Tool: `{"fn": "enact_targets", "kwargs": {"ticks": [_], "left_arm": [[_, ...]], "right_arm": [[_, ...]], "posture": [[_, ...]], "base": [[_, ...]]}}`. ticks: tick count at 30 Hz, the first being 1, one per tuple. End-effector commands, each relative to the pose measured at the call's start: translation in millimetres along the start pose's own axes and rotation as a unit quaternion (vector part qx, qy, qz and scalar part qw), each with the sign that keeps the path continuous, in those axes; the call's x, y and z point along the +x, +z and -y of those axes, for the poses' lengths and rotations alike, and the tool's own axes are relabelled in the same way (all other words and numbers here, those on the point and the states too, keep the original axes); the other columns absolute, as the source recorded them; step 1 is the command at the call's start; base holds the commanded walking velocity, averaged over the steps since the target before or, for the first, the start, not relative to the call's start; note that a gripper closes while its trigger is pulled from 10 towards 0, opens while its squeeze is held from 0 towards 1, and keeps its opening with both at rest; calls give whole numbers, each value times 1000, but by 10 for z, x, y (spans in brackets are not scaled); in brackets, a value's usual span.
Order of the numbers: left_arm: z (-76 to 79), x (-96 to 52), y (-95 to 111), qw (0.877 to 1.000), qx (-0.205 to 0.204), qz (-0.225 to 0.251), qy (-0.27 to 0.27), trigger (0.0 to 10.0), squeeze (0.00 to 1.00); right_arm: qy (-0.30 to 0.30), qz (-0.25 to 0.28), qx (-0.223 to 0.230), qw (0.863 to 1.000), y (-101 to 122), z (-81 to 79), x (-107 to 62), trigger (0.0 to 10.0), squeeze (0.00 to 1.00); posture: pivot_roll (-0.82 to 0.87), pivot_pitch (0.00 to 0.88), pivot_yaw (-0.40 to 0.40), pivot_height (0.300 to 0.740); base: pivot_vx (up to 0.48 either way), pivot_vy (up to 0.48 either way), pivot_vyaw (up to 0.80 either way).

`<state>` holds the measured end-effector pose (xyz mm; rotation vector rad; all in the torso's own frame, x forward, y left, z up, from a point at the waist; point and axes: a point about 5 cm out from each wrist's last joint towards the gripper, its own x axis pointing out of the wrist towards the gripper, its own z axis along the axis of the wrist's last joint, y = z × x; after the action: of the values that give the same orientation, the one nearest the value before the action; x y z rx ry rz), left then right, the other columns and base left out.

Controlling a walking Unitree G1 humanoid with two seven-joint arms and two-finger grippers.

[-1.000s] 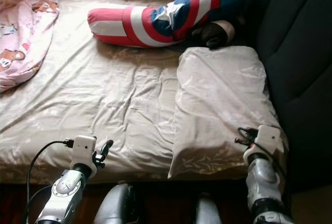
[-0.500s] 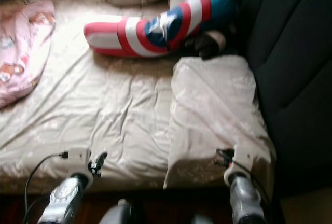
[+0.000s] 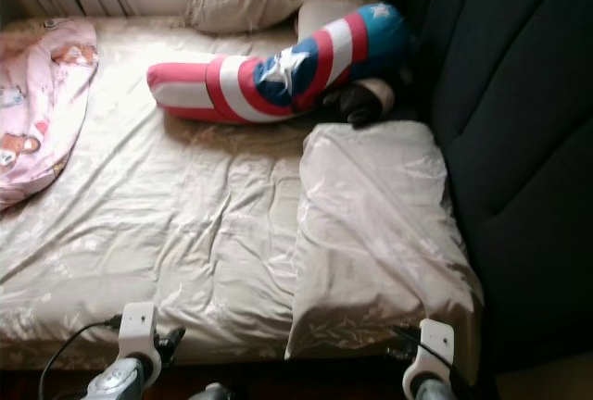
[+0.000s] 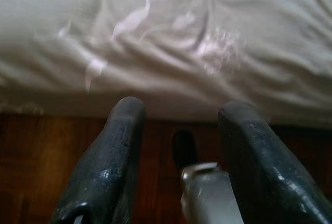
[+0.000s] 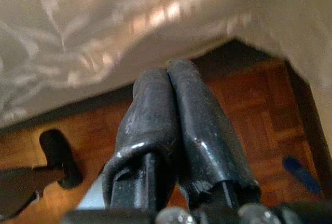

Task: Clean up the room

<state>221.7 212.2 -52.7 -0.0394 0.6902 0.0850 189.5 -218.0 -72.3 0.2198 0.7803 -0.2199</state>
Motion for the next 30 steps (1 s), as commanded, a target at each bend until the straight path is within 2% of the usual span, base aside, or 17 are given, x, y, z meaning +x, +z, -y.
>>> {"fn": "enact_targets", "kwargs": {"ticks": [1, 3, 7, 9, 18, 19, 20, 30], "left_arm": [[-45, -24, -87, 1000, 8, -22, 8, 10000, 0], [-37, -36, -142, 999, 12, -32, 13, 10000, 0], [-51, -45, -175, 999, -10, -36, 33, 10000, 0], [-54, -52, -190, 999, -4, -37, 31, 10000, 0], [-68, -93, -315, 997, -6, -62, 39, 10000, 0], [-58, -102, -341, 997, -6, -65, 39, 10000, 0], [-53, -106, -355, 997, -7, -67, 39, 10000, 0], [-48, -135, -431, 996, 1, -81, 35, 10000, 0]], "right_arm": [[-4, -15, 5, 1000, -64, -3, -10, 10000, 0], [9, -38, -20, 999, -133, -56, -16, 10000, 0], [39, -48, -44, 997, -173, -161, -15, 10000, 0], [42, -62, -60, 995, -218, -220, -16, 10000, 0], [39, -62, -54, 996, -214, -253, -10, 10000, 0], [40, -61, -51, 996, -214, -257, -10, 10000, 251], [38, -59, -48, 996, -214, -255, -11, 10000, 1000], [22, -75, -53, 996, -306, -206, -42, 10000, 1000]], "posture": [[18, 116, 2, 740], [34, 103, -16, 740], [49, 101, -22, 740], [49, 94, -27, 740], [31, 80, -16, 740], [31, 78, -16, 740], [30, 74, -15, 740], [23, 63, -4, 740]], "base": [[0, 0, 0], [0, 0, 0], [0, 0, 0], [0, 0, 0], [0, 0, 0], [0, 0, 0], [0, 0, 0], [0, 0, 0]]}}
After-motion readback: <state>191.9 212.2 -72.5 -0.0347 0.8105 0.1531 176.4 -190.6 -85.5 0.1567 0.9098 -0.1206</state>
